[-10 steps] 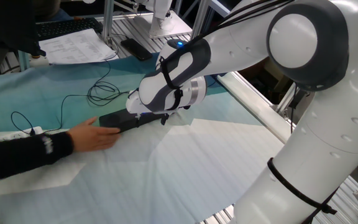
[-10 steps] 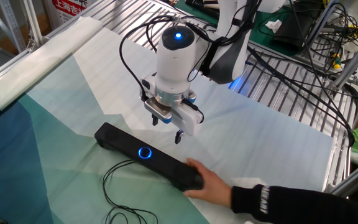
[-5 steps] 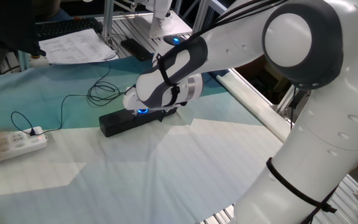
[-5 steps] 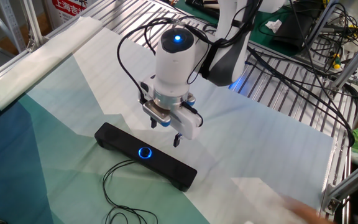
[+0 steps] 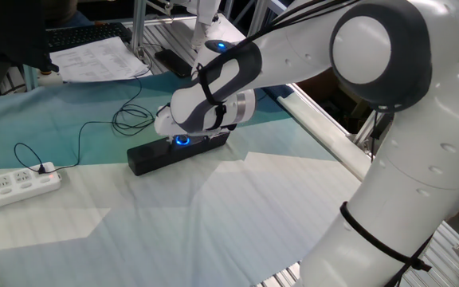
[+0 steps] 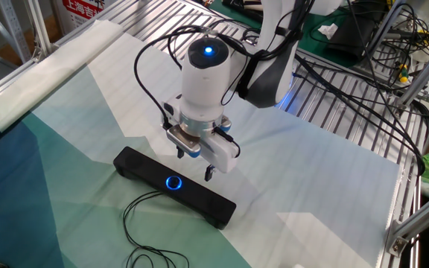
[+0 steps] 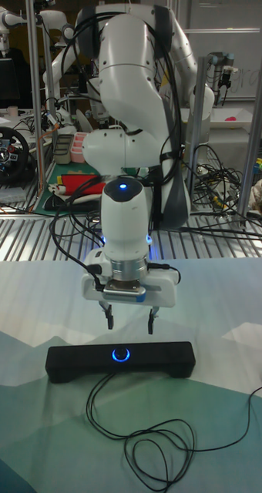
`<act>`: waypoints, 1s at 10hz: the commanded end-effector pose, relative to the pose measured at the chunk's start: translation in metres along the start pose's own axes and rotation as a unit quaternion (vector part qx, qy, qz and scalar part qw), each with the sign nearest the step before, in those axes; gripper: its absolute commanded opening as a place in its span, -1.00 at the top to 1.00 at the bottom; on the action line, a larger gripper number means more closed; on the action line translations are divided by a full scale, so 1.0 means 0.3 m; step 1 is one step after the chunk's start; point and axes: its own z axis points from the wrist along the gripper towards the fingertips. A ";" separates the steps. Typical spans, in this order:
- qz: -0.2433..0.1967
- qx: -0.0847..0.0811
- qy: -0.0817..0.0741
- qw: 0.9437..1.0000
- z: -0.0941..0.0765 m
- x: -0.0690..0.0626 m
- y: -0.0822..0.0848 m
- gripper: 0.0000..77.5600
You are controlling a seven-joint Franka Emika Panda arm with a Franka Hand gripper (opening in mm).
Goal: Turn the knob to increase the volume of the speaker
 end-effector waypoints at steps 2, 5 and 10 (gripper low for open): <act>-0.013 0.000 -0.003 1.000 -0.002 -0.078 -0.004 -1.00; -0.015 0.000 -0.002 1.000 -0.011 -0.111 0.004 -1.00; -0.030 0.000 -0.001 1.000 0.000 -0.160 -0.022 -1.00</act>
